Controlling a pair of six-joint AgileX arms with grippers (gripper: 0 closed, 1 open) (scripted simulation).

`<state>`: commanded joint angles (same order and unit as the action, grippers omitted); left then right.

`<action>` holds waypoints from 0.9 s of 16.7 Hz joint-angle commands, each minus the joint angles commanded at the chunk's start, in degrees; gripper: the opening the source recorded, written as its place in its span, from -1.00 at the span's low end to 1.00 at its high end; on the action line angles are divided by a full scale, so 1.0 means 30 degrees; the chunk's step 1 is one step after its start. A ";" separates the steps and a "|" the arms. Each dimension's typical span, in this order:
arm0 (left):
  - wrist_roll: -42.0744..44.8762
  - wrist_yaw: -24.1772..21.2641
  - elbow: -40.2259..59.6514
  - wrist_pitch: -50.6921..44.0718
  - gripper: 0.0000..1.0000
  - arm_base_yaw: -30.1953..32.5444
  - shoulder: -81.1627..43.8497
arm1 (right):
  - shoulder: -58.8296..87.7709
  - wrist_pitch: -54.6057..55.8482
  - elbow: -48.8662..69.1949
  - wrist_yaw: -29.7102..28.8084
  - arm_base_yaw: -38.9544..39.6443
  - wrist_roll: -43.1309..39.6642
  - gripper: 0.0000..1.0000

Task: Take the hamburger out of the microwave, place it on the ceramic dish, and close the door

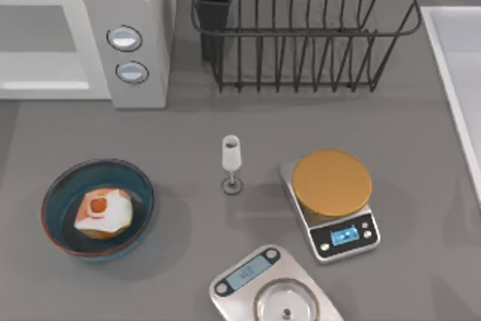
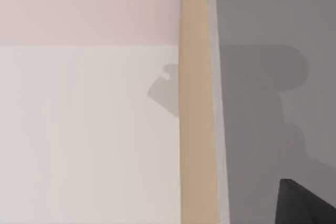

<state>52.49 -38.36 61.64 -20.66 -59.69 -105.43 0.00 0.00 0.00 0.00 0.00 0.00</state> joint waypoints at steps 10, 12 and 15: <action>-0.1783 0.0826 -0.3278 0.1504 -1.00 0.1707 0.2858 | 0.0000 0.0000 0.0000 0.0000 0.0000 0.0000 1.00; -0.2726 0.1253 -0.5319 0.2348 -1.00 0.2565 0.4370 | 0.0000 0.0000 0.0000 0.0000 0.0000 0.0000 1.00; -0.3732 0.1705 -0.6979 0.3259 -1.00 0.3477 0.5907 | 0.0000 0.0000 0.0000 0.0000 0.0000 0.0000 1.00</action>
<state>41.29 -33.24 40.70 -10.89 -49.26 -87.71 0.00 0.00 0.00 0.00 0.00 0.00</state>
